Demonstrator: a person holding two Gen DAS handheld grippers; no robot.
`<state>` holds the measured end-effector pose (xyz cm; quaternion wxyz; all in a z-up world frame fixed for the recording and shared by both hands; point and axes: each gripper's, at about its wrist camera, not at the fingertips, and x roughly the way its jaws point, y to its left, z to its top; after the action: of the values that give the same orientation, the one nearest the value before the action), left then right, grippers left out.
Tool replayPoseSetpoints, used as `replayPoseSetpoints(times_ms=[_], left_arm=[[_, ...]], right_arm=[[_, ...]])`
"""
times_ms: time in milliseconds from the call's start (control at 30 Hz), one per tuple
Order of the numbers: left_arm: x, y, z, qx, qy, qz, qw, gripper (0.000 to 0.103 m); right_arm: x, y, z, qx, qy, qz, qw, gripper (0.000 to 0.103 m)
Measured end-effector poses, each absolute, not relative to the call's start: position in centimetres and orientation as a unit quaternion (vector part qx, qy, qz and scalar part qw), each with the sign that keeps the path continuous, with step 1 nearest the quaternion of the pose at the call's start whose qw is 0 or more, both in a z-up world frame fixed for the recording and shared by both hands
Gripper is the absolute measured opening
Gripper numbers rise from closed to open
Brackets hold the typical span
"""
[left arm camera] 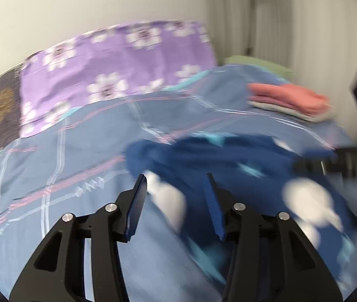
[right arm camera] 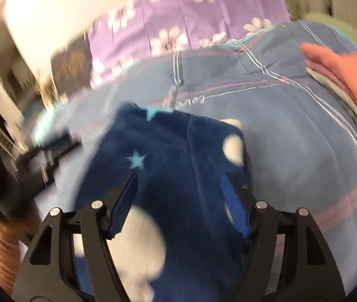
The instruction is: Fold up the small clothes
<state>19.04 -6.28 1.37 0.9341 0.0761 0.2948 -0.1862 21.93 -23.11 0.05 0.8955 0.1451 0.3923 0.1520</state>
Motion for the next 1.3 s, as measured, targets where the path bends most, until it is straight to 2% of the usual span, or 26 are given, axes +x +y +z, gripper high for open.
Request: replayPoseSetpoints(times_ms=[133, 300, 367, 400, 600, 833, 1133, 1300], left_arm=[[13.2, -8.5, 0.3, 0.12, 0.282, -0.237, 0.922, 0.063], [10.7, -11.1, -2.8, 0.178, 0.268, -0.212, 0.923, 0.063], [11.6, -10.6, -3.7, 0.135, 0.29, -0.234, 0.918, 0.064], [12.2, -10.5, -3.9, 0.121, 0.295, -0.236, 0.918, 0.065], [11.8, -11.0, -4.0, 0.125, 0.294, -0.209, 0.924, 0.065], [12.1, -10.5, -4.1, 0.102, 0.297, -0.213, 0.925, 0.065], [12.0, -10.3, -4.1, 0.09, 0.294, -0.214, 0.927, 0.065], [12.0, -9.8, -4.1, 0.074, 0.292, -0.222, 0.927, 0.065]], right_arm=[[15.2, -24.0, 2.4, 0.14, 0.343, 0.187, 0.91, 0.069], [11.1, -22.7, -0.5, 0.109, 0.379, 0.219, 0.892, 0.067], [12.2, -22.6, -4.6, 0.096, 0.437, 0.171, 0.878, 0.064], [12.3, -22.6, -5.3, 0.097, 0.435, 0.167, 0.879, 0.064], [12.5, -20.6, -5.1, 0.045, 0.424, 0.13, 0.895, 0.068], [10.9, -21.9, -4.9, 0.058, 0.406, 0.146, 0.901, 0.068], [7.5, -25.4, -3.6, 0.169, 0.415, 0.122, 0.885, 0.089], [6.8, -27.4, -5.7, 0.245, 0.467, 0.114, 0.842, 0.091]])
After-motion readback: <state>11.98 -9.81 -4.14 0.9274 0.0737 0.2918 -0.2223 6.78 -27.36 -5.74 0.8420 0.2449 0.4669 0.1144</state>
